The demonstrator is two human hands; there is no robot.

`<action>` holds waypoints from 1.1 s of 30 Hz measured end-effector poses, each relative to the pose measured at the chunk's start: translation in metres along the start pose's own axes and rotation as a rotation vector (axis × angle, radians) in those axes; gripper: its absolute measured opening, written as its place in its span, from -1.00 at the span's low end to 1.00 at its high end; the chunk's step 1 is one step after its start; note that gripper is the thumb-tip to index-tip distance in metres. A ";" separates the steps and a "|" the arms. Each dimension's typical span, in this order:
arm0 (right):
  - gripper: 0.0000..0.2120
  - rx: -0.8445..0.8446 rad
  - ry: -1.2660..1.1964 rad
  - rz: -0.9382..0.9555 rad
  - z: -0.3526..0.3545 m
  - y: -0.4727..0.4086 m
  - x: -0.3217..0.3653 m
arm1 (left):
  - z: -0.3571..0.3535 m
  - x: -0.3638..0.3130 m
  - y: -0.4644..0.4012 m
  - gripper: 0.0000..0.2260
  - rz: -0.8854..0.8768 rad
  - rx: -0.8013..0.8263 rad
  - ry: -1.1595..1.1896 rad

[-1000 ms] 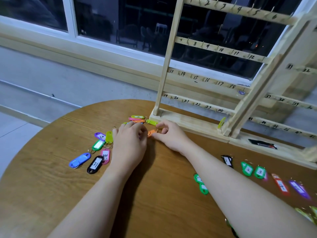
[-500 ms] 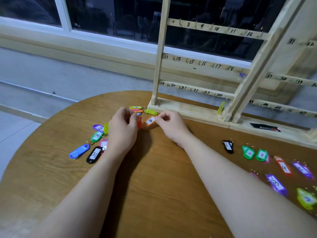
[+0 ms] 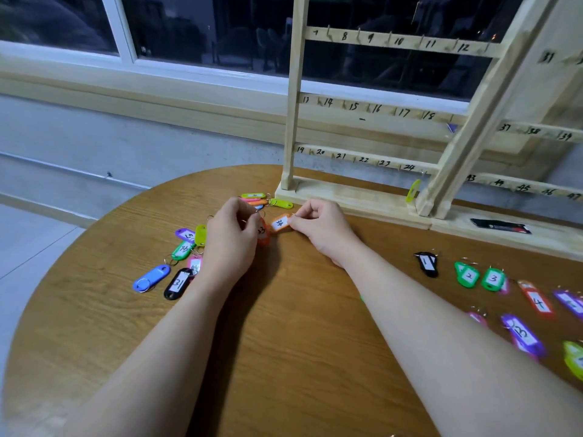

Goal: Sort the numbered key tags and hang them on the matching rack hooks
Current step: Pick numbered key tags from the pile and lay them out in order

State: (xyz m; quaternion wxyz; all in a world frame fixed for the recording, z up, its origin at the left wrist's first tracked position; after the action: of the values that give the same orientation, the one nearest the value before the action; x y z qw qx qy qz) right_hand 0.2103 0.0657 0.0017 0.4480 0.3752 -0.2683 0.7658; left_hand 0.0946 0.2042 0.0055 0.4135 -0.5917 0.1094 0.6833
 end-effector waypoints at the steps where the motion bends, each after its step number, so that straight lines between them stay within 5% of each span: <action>1: -0.89 -0.002 -0.006 0.000 0.000 0.000 0.000 | 0.000 0.001 -0.001 -0.94 -0.003 0.011 -0.014; 11: -0.91 -0.009 -0.045 0.006 0.000 0.001 0.000 | -0.001 0.002 -0.002 -0.80 0.017 0.073 -0.022; 26: -0.88 0.112 0.084 0.043 0.019 0.012 0.004 | 0.001 -0.006 0.005 -0.93 -0.054 0.136 -0.085; 33: -0.83 0.029 0.155 0.016 0.090 0.065 -0.008 | -0.015 -0.032 0.033 -0.95 0.018 0.286 0.218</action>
State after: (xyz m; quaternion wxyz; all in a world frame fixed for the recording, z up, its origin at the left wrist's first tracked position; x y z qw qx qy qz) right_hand 0.1854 -0.0343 0.0420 0.4559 0.3189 -0.2247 0.8000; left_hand 0.0808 0.1592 0.0191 0.4731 -0.5965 0.2551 0.5961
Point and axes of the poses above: each hand's wrist, its own y-axis away from the middle knuckle, its own z-axis out of the back of the hand, x = y × z, the point moved 3 cm from there along -y, towards the middle knuckle, and after that the axes turned 11 degrees about y, right-handed, at the moved point
